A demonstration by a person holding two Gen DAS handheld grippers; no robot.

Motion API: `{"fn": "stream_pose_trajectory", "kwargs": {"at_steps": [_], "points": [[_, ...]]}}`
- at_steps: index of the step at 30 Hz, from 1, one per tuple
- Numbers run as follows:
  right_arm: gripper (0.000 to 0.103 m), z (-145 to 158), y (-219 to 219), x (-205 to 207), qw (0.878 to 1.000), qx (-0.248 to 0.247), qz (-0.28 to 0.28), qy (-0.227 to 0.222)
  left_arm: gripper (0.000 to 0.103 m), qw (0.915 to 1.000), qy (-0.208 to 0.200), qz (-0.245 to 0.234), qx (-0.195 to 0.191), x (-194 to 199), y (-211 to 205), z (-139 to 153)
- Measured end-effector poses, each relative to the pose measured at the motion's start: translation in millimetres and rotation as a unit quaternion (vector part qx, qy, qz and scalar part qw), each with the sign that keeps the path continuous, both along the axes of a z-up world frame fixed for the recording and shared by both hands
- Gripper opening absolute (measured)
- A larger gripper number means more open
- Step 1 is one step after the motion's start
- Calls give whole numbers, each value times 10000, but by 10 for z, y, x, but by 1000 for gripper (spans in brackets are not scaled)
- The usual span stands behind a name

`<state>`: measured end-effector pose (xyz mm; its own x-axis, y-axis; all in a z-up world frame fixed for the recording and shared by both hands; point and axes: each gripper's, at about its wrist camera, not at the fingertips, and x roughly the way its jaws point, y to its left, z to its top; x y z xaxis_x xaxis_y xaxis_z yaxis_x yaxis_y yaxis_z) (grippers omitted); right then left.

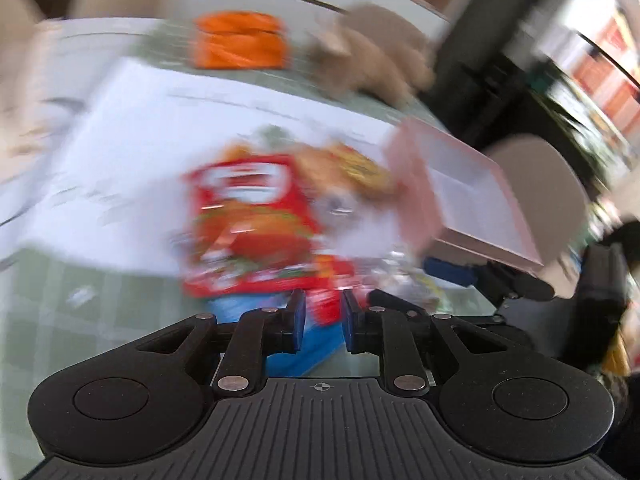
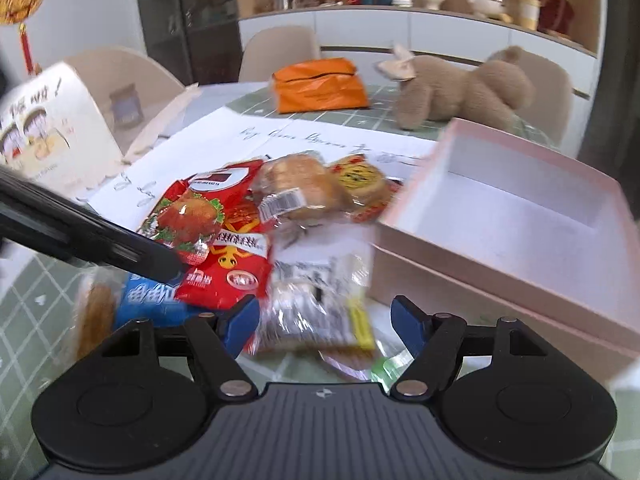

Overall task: Organize snacks
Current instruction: 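Carry the bread stick with the left tool while the right tool grasps a clear yellow-label packet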

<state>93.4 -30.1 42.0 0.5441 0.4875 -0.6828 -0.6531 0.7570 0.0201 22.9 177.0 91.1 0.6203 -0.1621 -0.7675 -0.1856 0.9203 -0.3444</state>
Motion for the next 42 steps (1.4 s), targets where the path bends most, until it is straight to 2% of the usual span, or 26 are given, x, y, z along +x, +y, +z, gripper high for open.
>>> {"fn": "stream_pose_trajectory", "kwargs": {"at_steps": [2, 4, 7, 8, 9, 12, 14, 16, 17, 19, 21, 23, 26, 28, 29, 32, 34, 36, 37, 39, 42], "points": [[76, -126, 170, 6, 9992, -386, 96, -85, 23, 9979, 194, 611, 120, -224, 107, 3], [71, -115, 199, -87, 9988, -422, 165, -190, 24, 9939, 390, 1034, -22, -431, 202, -62], [61, -53, 135, -276, 9983, -436, 387, -48, 24, 9885, 497, 1358, -432, -591, 256, -182], [57, -39, 78, -358, 9981, -439, 423, -61, 25, 9874, 532, 1404, -507, -598, 246, -230], [57, -33, 22, -442, 9978, -474, 463, -68, 25, 9865, 608, 1427, -515, -596, 212, -281], [57, -5, -230, -645, 9968, -617, 496, -83, 25, 9896, 588, 1241, -425, -515, 52, -333], [62, 21, -433, -749, 9963, -722, 471, -43, 36, 9932, 553, 984, -274, -449, -63, -332], [77, 37, -668, -822, 9966, -780, 252, -47, 46, 9954, 632, 718, 22, -383, -239, -339], [77, 44, -776, -840, 9971, -755, 86, -93, 52, 9957, 718, 552, 189, -358, -343, -367], [78, 39, -975, -843, 9971, -703, -290, -103, 57, 9950, 830, 282, 474, -288, -525, -407], [78, 4, -1145, -808, 9949, -716, -704, -70, 57, 9943, 772, -22, 730, -350, -678, -425], [78, 14, -1277, -773, 9924, -648, -1048, -34, 53, 9939, 724, -380, 747, -409, -789, -404], [79, 92, -1483, -741, 9933, -166, -1103, 305, 43, 9896, 663, -1159, 530, -525, -948, -408], [82, 78, -1547, -701, 9930, -62, -1040, 553, 39, 9821, 656, -1705, 455, -620, -1080, -418], [82, 56, -1557, -684, 9927, -124, -1045, 585, 38, 9800, 669, -1824, 424, -632, -1122, -430], [82, -5, -1482, -653, 9939, -495, -948, 250, 38, 9797, 729, -1791, 534, -626, -1207, -464], [82, -34, -1335, -613, 9913, -1077, -674, -332, 38, 9829, 726, -1585, 590, -568, -1211, -465], [81, -7, -1232, -582, 9721, -1868, -642, -1265, 37, 9846, 745, -1433, 670, -531, -1198, -447], [81, 52, -1245, -558, 9658, -1975, -693, -1530, 37, 9853, 741, -1385, 665, -531, -1184, -447], [81, 199, -1354, -478, 9724, -1724, -699, -1409, 37, 9860, 737, -1386, 564, -548, -1169, -443], [82, 279, -1604, -332, 9904, -1010, -876, -354, 37, 9870, 761, -1381, 317, -575, -1118, -468]]}}
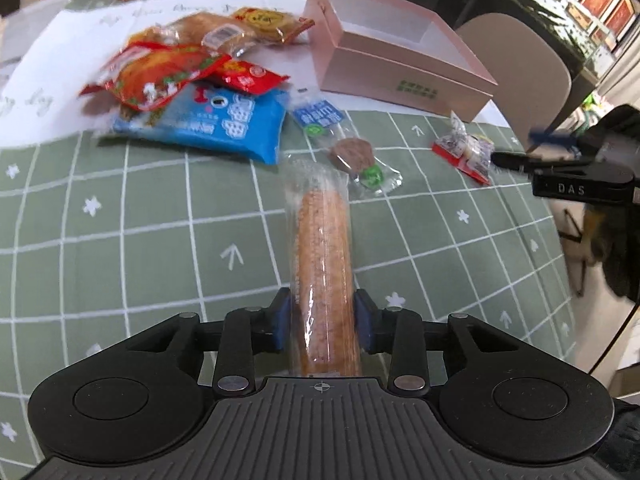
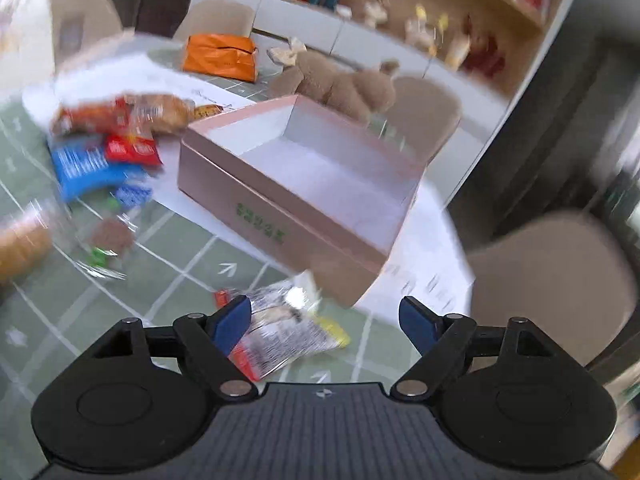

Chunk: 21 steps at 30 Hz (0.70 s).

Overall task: Organize snacks
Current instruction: 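Carry the bread stick with the left tool while the right tool grasps a clear yellow-label packet, then drop the packet into the pink box with the right tool while the left drops the bread stick in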

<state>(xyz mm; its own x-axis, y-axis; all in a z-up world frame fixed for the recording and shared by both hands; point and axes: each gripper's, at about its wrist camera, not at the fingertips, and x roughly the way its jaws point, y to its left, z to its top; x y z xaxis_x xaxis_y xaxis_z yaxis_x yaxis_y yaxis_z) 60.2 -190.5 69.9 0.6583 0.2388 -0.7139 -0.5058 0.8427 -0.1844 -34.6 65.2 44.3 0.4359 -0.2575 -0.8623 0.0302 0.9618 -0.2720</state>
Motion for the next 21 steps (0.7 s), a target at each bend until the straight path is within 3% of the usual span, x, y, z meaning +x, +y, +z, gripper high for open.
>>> {"fn": "stream_pose_trajectory", "kwargs": {"at_steps": [3, 5, 10, 12, 14, 15, 16, 21], "points": [[82, -123, -152, 71, 9897, 829, -536, 1035, 37, 9999, 30, 84, -104, -4, 11, -9], [82, -218, -159, 90, 9804, 1215, -882, 1277, 38, 9999, 60, 101, -102, 13, -3, -14], [88, -335, -6, 189, 9614, 1762, -1859, 1002, 38, 9998, 206, -34, 52, 18, -80, 8], [90, -364, 123, 278, 9628, 1595, -2031, 791, 38, 9995, 269, -130, 136, 22, -109, 9], [87, -384, 257, 329, 9745, 999, -1920, 595, 38, 9995, 235, -98, 178, 20, -111, 12], [73, -364, 300, 318, 9802, 733, -1772, 499, 37, 9995, 217, -117, 173, 13, -104, 11], [52, -328, 312, 265, 9854, 646, -1508, 451, 36, 9997, 195, -83, 122, 2, -88, 8], [49, -38, 135, -166, 9951, 570, -587, 550, 32, 9996, -219, 59, -164, -7, 3, 84]]}}
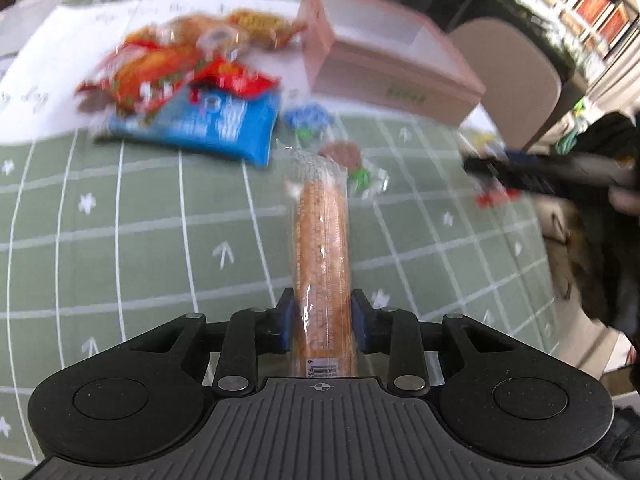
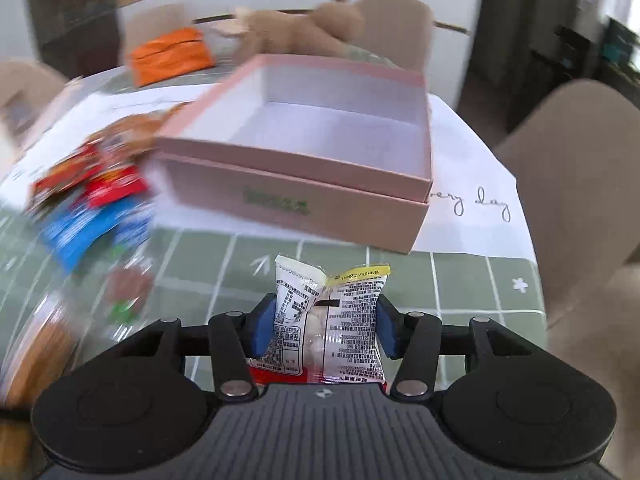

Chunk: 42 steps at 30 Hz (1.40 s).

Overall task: Organize snacks
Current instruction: 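Drop the packet into the pink box with the right tool while the left drops the bread stick in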

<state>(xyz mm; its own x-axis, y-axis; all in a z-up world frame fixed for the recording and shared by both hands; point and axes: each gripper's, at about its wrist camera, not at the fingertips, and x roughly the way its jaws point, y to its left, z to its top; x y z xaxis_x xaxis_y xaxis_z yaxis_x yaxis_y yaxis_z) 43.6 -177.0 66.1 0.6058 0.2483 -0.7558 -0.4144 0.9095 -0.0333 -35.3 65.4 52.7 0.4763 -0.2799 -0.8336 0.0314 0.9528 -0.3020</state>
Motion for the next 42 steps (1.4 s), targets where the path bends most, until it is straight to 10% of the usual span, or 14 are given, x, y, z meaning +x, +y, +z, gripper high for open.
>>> {"fn": "stream_pose_trajectory", "kwargs": {"at_steps": [6, 11, 13, 15, 27, 35, 42], "points": [[49, 616, -248, -188, 9968, 202, 387, -667, 32, 9942, -793, -256, -677, 402, 44, 507], [50, 1160, -132, 291, 9879, 585, 226, -1420, 34, 9876, -1071, -703, -906, 1529, -115, 1201], [75, 1239, -19, 593, 9845, 649, 72, -1631, 34, 9858, -906, -527, -1311, 2018, -69, 1251], [87, 1194, 103, 896, 9870, 453, -54, -1540, 34, 9867, -933, -287, -1298, 2312, 29, 1231], [86, 215, 301, 616, 9934, 603, 970, 90, 34, 9996, -202, 164, -118, 3373, 649, -11], [86, -75, 920, 466, 9863, 251, 1628, -4, 31, 9907, -294, -1036, 834, 3042, 394, -150], [49, -215, 1139, 401, 9820, 207, 1878, 82, 28, 9936, -122, -967, 573, 2167, 556, -127]]}}
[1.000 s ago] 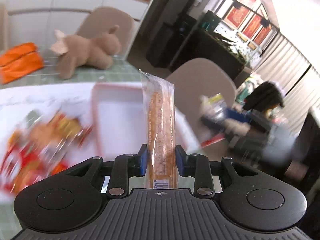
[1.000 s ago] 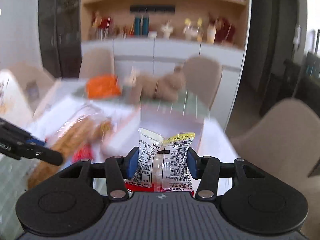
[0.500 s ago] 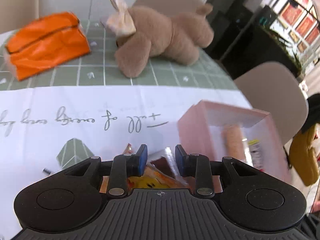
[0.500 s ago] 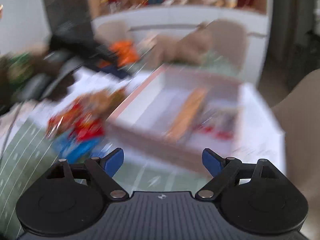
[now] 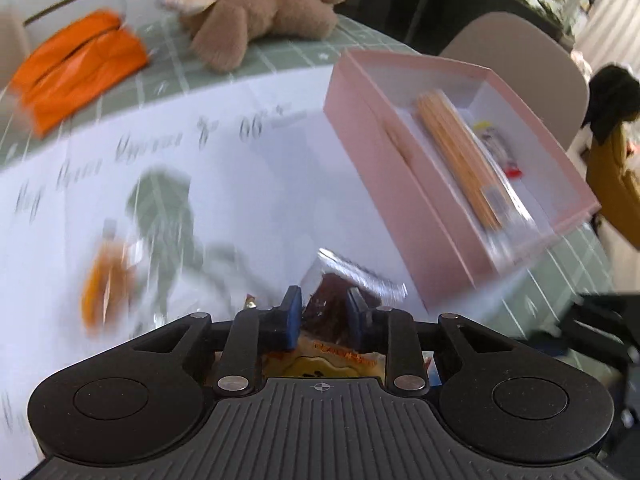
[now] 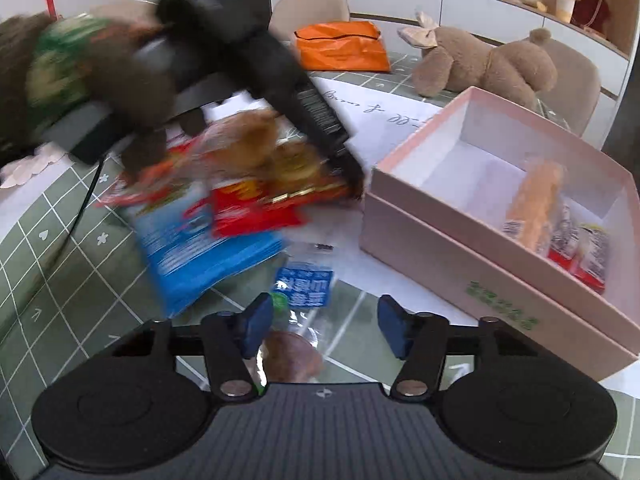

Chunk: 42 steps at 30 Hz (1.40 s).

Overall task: Organize snacks
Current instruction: 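Drop the packet into the pink box with the right tool while the left drops the bread stick in, then grasp the small orange candy packet with the left tool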

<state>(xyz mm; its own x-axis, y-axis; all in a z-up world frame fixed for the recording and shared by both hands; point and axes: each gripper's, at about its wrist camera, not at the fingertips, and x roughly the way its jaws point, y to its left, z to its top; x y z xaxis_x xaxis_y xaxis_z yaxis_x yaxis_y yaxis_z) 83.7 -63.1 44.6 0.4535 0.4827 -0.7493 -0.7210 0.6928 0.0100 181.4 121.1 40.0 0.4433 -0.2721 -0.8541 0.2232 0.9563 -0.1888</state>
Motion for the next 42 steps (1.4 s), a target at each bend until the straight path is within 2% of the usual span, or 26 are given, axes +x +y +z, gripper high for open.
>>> {"fn": "stream_pose_trajectory", "kwargs": {"at_steps": [2, 4, 9, 13, 15, 17, 19, 20, 21, 23, 27, 29, 34, 38, 42], "points": [[36, 8, 29, -66, 10000, -32, 74, 52, 28, 9996, 61, 171, -205, -259, 53, 9], [30, 17, 32, -159, 9997, -83, 146, 174, 28, 9985, 127, 302, -439, -491, 80, 16], [29, 28, -172, -485, 9992, -224, 286, 194, 28, 9933, 269, 462, -1028, -1089, 62, 44], [30, 50, -299, -601, 9983, -545, 188, -78, 28, 9879, -69, 873, -1279, -1413, 171, 211], [32, 90, -298, -586, 9974, -687, 84, -216, 28, 9810, -299, 1322, -1388, -1452, 306, 336], [38, 134, -243, -474, 9975, -646, 19, -272, 28, 9743, -656, 1739, -1276, -1357, 435, 461], [44, 172, -186, -428, 9979, -589, 25, -263, 28, 9684, -1173, 2014, -889, -1168, 527, 540], [44, 188, -150, -423, 9979, -565, 79, -296, 29, 9665, -1439, 2048, -566, -1031, 566, 548], [47, 192, -132, -421, 9979, -548, 133, -331, 29, 9668, -1513, 2030, -335, -914, 591, 532], [54, 189, -113, -427, 9979, -524, 199, -329, 30, 9721, -1379, 1895, 41, -629, 655, 459], [56, 134, -145, -397, 9988, -461, 168, -79, 30, 9734, -1178, 1843, 683, -214, 758, 316], [56, 114, -190, -360, 9992, -384, 60, 25, 31, 9770, -1074, 1696, 713, -69, 808, 258], [61, 86, -268, -292, 9995, -282, -78, 129, 33, 9862, -440, 1423, 722, 198, 874, -26], [62, 91, -273, -277, 9995, -286, -97, 53, 25, 9877, -421, 1367, 633, 148, 869, -35], [62, 102, -228, -301, 9998, -207, 17, 49, 24, 9903, -458, 1306, 130, -201, 791, 117]]}}
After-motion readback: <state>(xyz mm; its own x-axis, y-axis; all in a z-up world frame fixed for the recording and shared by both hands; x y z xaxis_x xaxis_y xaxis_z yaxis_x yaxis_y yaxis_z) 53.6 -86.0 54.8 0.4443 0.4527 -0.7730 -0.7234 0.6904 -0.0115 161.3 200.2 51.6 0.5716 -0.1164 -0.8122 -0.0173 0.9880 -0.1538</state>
